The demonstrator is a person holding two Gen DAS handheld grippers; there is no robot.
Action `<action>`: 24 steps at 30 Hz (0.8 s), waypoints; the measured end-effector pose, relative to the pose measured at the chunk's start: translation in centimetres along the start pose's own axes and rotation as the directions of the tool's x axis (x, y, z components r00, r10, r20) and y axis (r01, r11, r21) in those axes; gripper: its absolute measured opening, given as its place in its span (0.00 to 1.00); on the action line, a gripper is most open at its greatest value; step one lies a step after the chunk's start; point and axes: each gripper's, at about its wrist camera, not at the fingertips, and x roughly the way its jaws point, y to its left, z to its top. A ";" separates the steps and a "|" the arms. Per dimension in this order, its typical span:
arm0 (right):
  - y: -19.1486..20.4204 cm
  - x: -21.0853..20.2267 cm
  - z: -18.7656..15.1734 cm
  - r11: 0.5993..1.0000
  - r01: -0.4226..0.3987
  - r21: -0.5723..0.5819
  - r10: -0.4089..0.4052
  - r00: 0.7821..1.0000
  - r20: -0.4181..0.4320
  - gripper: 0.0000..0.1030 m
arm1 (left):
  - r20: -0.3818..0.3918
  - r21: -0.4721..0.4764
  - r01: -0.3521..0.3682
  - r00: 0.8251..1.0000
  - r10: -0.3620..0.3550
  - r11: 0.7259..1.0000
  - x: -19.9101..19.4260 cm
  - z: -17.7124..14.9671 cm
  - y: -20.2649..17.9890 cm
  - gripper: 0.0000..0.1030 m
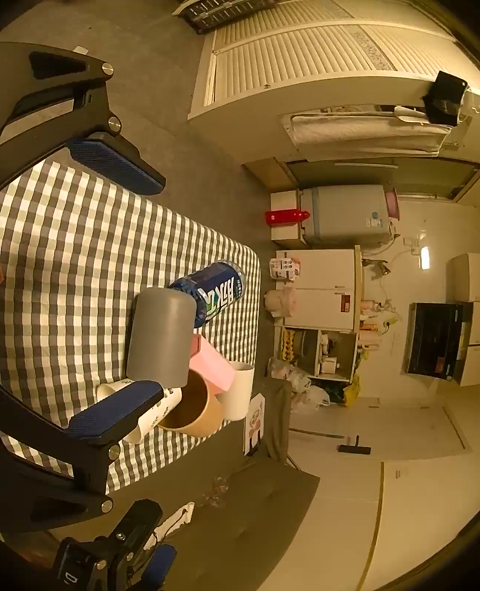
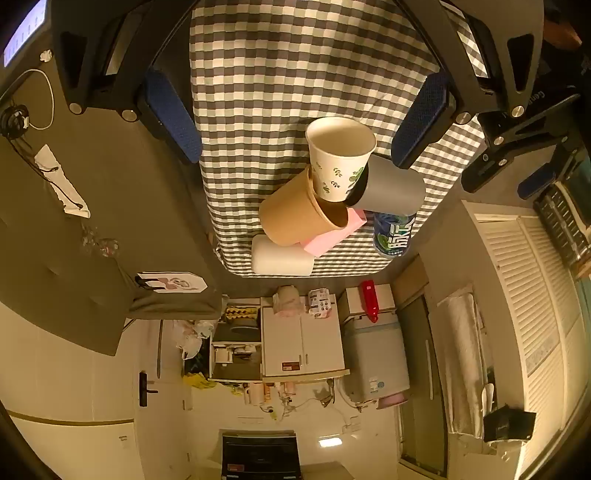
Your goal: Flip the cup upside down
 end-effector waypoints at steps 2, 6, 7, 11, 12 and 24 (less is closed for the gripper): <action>-0.1 -0.1 0.0 1.000 -0.001 0.005 0.001 1.000 0.001 1.00 | 0.005 0.008 -0.004 1.000 0.004 1.000 -0.1 0.0 0.0 1.00; 0.1 0.1 0.0 1.000 0.003 -0.005 -0.003 1.000 0.001 1.00 | 0.010 0.018 -0.017 1.000 0.017 1.000 -0.1 -0.3 0.0 1.00; 0.1 0.2 0.0 1.000 0.003 -0.005 -0.003 1.000 -0.001 1.00 | 0.009 0.019 -0.018 1.000 0.018 1.000 -0.1 -0.3 0.0 1.00; 0.0 0.4 -0.1 1.000 0.001 -0.002 -0.001 1.000 0.000 1.00 | 0.011 0.026 -0.026 1.000 0.025 0.999 -0.2 -0.6 -0.4 1.00; 0.1 0.4 -0.1 1.000 0.002 -0.003 -0.002 1.000 -0.003 1.00 | 0.006 0.017 -0.018 1.000 0.018 1.000 0.2 -0.6 -0.1 1.00; 0.7 0.8 -0.5 1.000 -0.005 -0.016 0.005 1.000 -0.011 1.00 | -0.003 0.007 -0.013 1.000 0.013 1.000 0.1 -0.2 0.7 1.00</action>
